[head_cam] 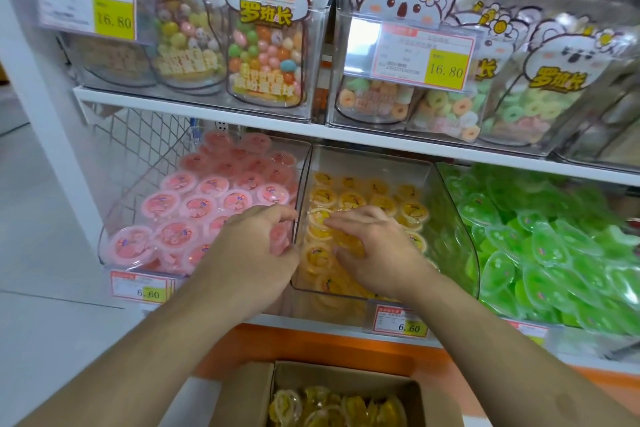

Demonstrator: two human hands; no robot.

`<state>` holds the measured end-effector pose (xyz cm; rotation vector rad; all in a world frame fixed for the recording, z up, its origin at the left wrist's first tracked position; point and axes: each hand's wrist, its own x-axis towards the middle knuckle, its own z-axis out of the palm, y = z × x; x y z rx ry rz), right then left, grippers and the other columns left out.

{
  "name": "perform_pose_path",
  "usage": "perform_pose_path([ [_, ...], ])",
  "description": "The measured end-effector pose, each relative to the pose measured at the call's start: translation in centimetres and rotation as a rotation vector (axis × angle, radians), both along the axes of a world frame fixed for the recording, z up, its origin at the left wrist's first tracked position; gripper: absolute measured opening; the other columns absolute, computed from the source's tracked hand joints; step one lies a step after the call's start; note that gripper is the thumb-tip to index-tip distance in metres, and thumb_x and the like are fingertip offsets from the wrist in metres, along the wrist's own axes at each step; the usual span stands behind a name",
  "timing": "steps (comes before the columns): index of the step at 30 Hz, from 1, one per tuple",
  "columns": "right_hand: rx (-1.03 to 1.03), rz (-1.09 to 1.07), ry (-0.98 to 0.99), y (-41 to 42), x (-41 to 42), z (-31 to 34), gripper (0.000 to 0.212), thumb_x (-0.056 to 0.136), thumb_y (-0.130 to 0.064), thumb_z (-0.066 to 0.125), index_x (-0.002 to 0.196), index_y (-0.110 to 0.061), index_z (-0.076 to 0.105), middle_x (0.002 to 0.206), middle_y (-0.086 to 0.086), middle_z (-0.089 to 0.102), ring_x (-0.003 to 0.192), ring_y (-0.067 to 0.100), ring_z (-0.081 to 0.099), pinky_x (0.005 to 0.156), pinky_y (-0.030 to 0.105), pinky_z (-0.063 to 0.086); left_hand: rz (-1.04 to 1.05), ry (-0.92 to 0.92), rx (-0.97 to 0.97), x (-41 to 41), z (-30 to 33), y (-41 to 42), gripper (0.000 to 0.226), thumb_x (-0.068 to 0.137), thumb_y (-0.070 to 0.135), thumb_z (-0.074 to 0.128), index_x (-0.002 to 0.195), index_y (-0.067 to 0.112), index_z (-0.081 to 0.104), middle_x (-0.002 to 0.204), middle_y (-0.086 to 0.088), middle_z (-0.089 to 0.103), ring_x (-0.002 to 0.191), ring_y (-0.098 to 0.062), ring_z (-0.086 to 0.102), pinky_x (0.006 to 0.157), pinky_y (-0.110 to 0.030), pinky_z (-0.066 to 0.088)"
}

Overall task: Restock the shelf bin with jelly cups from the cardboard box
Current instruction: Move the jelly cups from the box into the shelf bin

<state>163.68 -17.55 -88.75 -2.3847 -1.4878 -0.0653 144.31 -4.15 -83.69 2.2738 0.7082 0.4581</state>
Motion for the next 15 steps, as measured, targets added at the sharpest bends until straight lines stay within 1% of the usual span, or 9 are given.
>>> perform_pose_path([
  [2, -0.023, 0.009, 0.018, -0.1, 0.0, 0.1, 0.055, 0.096, -0.050, 0.060, 0.149, -0.041, 0.053, 0.153, -0.023, 0.050, 0.142, 0.010, 0.035, 0.120, 0.041, 0.033, -0.005, 0.004, 0.005, 0.0, 0.0, 0.0, 0.046, 0.096, 0.031, 0.067, 0.141, 0.039, 0.057, 0.134, 0.017, 0.053, 0.123, -0.003, 0.046, 0.093, -0.024, 0.035],
  [4, -0.012, 0.014, 0.055, -0.6, -0.2, 0.5, 0.056, 0.096, -0.049, 0.062, 0.150, -0.041, 0.053, 0.155, -0.019, 0.049, 0.145, 0.012, 0.034, 0.122, 0.041, 0.031, -0.006, -0.010, 0.000, -0.1, 0.0, -0.1, 0.048, 0.096, 0.031, 0.066, 0.143, 0.038, 0.056, 0.142, 0.015, 0.054, 0.127, -0.004, 0.048, 0.095, -0.023, 0.036],
  [5, 0.003, 0.012, 0.067, -1.0, -0.3, 0.7, 0.055, 0.096, -0.048, 0.063, 0.149, -0.040, 0.053, 0.156, -0.017, 0.049, 0.146, 0.011, 0.034, 0.123, 0.040, 0.030, -0.008, -0.024, 0.001, -0.2, 0.1, -0.3, 0.049, 0.096, 0.031, 0.066, 0.143, 0.038, 0.056, 0.142, 0.015, 0.054, 0.128, -0.004, 0.048, 0.096, -0.023, 0.036],
  [7, 0.036, 0.006, 0.078, -2.0, -1.0, 1.6, 0.052, 0.097, -0.044, 0.065, 0.148, -0.038, 0.056, 0.154, -0.017, 0.051, 0.145, 0.010, 0.035, 0.124, 0.033, 0.028, -0.019, -0.047, 0.016, -0.7, 0.2, -0.8, 0.046, 0.096, 0.031, 0.066, 0.141, 0.037, 0.057, 0.138, 0.018, 0.056, 0.124, -0.001, 0.049, 0.094, -0.023, 0.038],
  [9, 0.098, 0.016, 0.084, -3.4, -2.1, 2.7, 0.044, 0.097, -0.039, 0.067, 0.141, -0.035, 0.062, 0.146, -0.016, 0.058, 0.140, 0.011, 0.042, 0.121, 0.033, 0.032, -0.051, -0.054, 0.052, -1.3, 0.2, -1.4, 0.038, 0.096, 0.033, 0.065, 0.133, 0.039, 0.061, 0.131, 0.018, 0.059, 0.117, -0.001, 0.054, 0.090, -0.023, 0.043],
  [11, 0.189, 0.048, 0.102, -5.0, -3.6, 3.6, 0.033, 0.098, -0.036, 0.066, 0.130, -0.029, 0.069, 0.132, -0.014, 0.066, 0.128, 0.011, 0.052, 0.111, 0.037, 0.042, -0.072, -0.049, 0.072, -2.3, -0.2, -2.1, 0.031, 0.094, 0.039, 0.063, 0.124, 0.041, 0.064, 0.124, 0.019, 0.059, 0.109, -0.001, 0.057, 0.087, -0.024, 0.047],
  [13, 0.283, 0.076, 0.186, -6.8, -5.4, 4.0, 0.028, 0.098, -0.036, 0.062, 0.123, -0.026, 0.072, 0.119, -0.014, 0.067, 0.116, 0.009, 0.059, 0.096, 0.034, 0.048, -0.073, -0.089, 0.074, -3.6, -1.0, -3.1, 0.028, 0.089, 0.049, 0.059, 0.114, 0.040, 0.067, 0.116, 0.022, 0.057, 0.106, 0.000, 0.058, 0.086, -0.027, 0.050],
  [14, 0.314, 0.082, 0.254, -7.7, -6.4, 3.9, 0.027, 0.098, -0.034, 0.061, 0.121, -0.025, 0.072, 0.115, -0.013, 0.067, 0.111, 0.010, 0.061, 0.089, 0.031, 0.050, -0.073, -0.117, 0.068, -4.2, -1.4, -3.7, 0.027, 0.087, 0.051, 0.058, 0.109, 0.038, 0.068, 0.112, 0.020, 0.059, 0.103, 0.000, 0.059, 0.086, -0.026, 0.050],
  [15, 0.329, 0.087, 0.321, -8.6, -7.5, 3.5, 0.025, 0.098, -0.031, 0.061, 0.119, -0.023, 0.072, 0.113, -0.011, 0.067, 0.107, 0.013, 0.063, 0.084, 0.030, 0.050, -0.083, -0.133, 0.047, -4.8, -2.1, -4.3, 0.023, 0.089, 0.048, 0.061, 0.105, 0.035, 0.070, 0.107, 0.018, 0.062, 0.099, 0.000, 0.060, 0.084, -0.023, 0.049],
])
